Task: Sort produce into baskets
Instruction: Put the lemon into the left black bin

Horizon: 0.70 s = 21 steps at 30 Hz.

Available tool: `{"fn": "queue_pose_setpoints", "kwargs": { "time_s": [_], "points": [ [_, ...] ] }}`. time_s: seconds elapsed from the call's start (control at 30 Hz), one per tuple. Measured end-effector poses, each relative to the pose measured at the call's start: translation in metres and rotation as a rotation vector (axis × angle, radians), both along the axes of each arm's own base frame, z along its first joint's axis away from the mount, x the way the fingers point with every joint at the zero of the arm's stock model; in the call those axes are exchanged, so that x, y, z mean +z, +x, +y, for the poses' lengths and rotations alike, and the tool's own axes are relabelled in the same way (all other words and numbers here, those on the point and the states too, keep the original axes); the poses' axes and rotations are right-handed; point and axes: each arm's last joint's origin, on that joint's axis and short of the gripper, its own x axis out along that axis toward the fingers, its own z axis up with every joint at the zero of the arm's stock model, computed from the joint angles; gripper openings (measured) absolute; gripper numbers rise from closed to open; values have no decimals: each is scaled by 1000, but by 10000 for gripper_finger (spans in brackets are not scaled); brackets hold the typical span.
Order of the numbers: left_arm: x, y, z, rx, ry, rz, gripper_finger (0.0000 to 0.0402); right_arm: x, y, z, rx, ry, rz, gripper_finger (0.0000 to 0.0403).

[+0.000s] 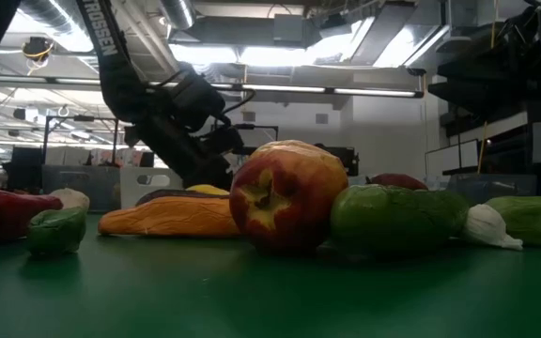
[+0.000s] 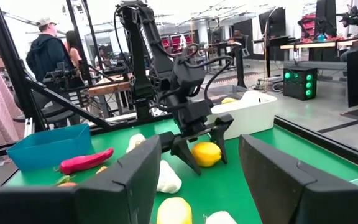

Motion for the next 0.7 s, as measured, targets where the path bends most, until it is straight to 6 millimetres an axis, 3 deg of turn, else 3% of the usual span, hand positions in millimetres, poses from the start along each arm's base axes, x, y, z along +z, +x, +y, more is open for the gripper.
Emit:
{"fn": "queue_pose_setpoints", "kwargs": {
  "time_s": [0.2, 0.5, 0.7],
  "points": [
    [0, 1, -4, 1, -17, -2, 288, 0, 0, 0, 0, -1, 4, 217],
    [0, 1, -6, 35, -53, -1, 200, -2, 0, 0, 0, -4, 25, 218],
    [8, 2, -7, 66, -96, -42, 184, -2, 0, 0, 0, -4, 25, 218]
  ]
}}
